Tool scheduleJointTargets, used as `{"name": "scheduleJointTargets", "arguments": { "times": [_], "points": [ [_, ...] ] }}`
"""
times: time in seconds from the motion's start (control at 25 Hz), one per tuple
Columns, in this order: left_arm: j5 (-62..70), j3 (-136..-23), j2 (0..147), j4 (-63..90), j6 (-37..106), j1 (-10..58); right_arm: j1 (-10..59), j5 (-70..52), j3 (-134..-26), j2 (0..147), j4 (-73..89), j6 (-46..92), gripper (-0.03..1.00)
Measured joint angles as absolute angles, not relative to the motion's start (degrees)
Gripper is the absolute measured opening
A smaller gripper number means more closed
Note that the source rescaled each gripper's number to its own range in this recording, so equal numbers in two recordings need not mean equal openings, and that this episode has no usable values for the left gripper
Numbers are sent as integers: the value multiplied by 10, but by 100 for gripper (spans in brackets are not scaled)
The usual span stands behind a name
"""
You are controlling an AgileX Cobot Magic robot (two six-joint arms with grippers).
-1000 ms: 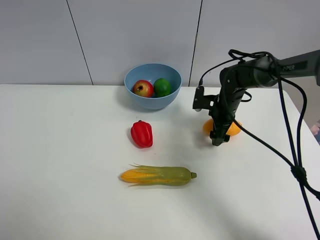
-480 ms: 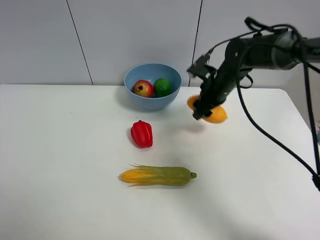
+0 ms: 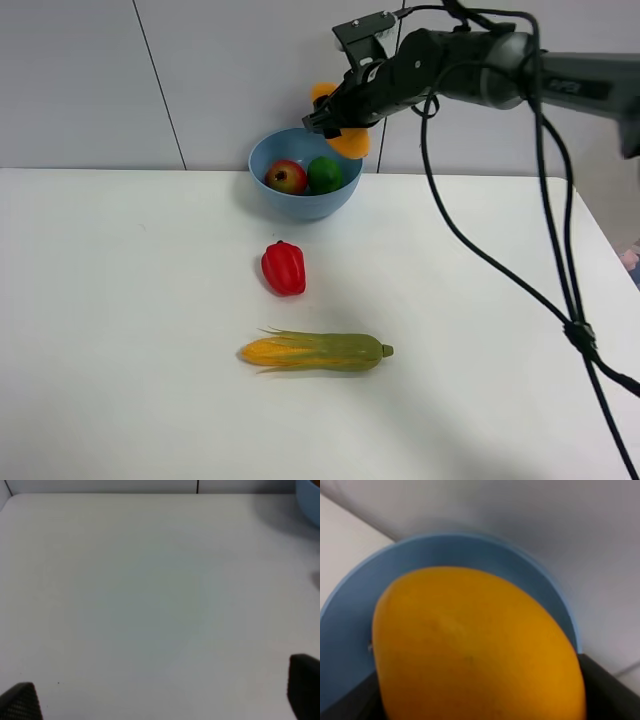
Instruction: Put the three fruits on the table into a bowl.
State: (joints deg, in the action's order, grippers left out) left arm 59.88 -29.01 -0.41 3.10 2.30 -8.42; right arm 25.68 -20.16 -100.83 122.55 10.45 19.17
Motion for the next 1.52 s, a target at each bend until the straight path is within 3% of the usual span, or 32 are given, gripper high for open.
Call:
{"name": "scheduleJointTargets", "arguments": {
  "times": [0.24,0.48,0.52,0.56,0.6,0.64,0.72,0.92,1.24,1.52],
  "points": [
    [599,-290,-4,31,23,-84,260,-233,-1126,1326,92,188,0],
    [599,-290,-4,31,24,-84,260,-261,-1157,1352,92,187,1],
    [599,-290,-4,31,24,-84,260,-265,-1157,1352,92,184,12],
    [599,-290,-4,31,24,-84,260,-266,-1158,1352,92,184,42],
    [599,-290,-4,31,24,-84,260,-266,-1158,1352,92,184,63],
    [599,-290,-4,31,24,-84,260,-266,-1158,1352,92,184,78],
    [599,-290,-4,31,23,-84,260,-268,-1162,1352,92,184,92],
    [599,-290,-4,31,23,-84,276,-346,-1163,1317,92,184,99],
    [599,-290,-4,31,23,-84,315,-676,-1168,1164,97,182,99],
    [599,-290,-4,31,23,-84,315,-695,-1112,1081,66,34,99]
  ]
}}
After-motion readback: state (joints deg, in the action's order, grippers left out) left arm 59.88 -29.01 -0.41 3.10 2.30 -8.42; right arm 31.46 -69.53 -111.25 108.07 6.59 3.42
